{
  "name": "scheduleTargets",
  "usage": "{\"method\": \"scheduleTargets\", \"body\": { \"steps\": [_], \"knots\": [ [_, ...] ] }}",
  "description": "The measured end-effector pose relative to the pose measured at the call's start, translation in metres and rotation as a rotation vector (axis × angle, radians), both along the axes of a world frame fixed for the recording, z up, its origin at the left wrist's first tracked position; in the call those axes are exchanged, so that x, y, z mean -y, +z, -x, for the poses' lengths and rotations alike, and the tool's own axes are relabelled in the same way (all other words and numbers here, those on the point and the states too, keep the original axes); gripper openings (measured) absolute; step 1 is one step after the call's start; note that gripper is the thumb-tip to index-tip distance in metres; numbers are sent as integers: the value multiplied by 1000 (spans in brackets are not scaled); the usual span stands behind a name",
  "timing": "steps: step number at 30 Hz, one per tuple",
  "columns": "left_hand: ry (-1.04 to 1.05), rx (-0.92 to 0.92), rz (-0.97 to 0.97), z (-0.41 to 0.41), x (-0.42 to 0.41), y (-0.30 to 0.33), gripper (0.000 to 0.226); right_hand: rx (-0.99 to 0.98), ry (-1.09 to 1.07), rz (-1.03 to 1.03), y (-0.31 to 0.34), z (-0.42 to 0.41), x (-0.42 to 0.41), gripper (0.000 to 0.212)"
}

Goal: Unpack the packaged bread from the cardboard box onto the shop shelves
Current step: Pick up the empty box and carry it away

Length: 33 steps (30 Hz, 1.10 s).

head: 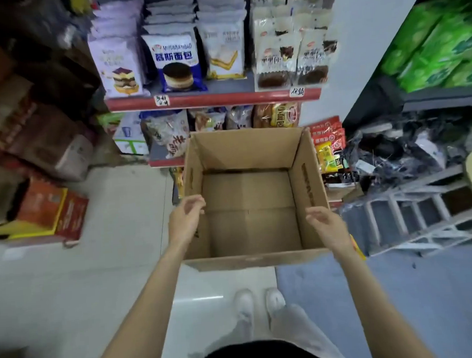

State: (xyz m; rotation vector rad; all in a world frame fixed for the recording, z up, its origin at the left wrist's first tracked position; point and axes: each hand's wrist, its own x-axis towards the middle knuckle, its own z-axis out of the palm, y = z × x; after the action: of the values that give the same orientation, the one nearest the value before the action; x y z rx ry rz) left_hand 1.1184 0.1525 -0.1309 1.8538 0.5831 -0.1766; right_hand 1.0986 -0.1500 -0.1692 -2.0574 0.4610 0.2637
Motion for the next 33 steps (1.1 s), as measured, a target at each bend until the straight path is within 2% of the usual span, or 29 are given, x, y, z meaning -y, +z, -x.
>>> {"method": "scheduleTargets", "body": {
  "steps": [3,7,10,13,16,19,23,26,28,33],
  "knots": [
    [-21,-256,-31,42,-2,-33,15,-39,-107,113,-33,27,14,22],
    [-136,-638,189,79,26,-64,57,-138,-164,264,-57,25,40,33],
    [-152,-732,293,79,66,-81,65,-184,-118,295,-73,1,63,43],
    [-61,-772,423,63,105,-97,66,-263,-25,244,-81,-24,71,55],
    [134,-770,493,52,143,-116,70,-340,47,144,-89,-39,72,65],
    [414,-681,553,53,166,-136,87,-378,161,163,-92,-41,72,69],
    [695,-536,594,70,172,-141,102,-401,84,-102,-88,-10,57,70],
    [716,-478,530,83,161,-144,91,-492,56,-217,-88,21,39,69],
    [686,-474,464,88,148,-143,82,-516,27,-273,-92,26,32,76],
    [660,-408,363,107,111,-116,77,-453,58,-381,-75,4,11,92]
  ]
}}
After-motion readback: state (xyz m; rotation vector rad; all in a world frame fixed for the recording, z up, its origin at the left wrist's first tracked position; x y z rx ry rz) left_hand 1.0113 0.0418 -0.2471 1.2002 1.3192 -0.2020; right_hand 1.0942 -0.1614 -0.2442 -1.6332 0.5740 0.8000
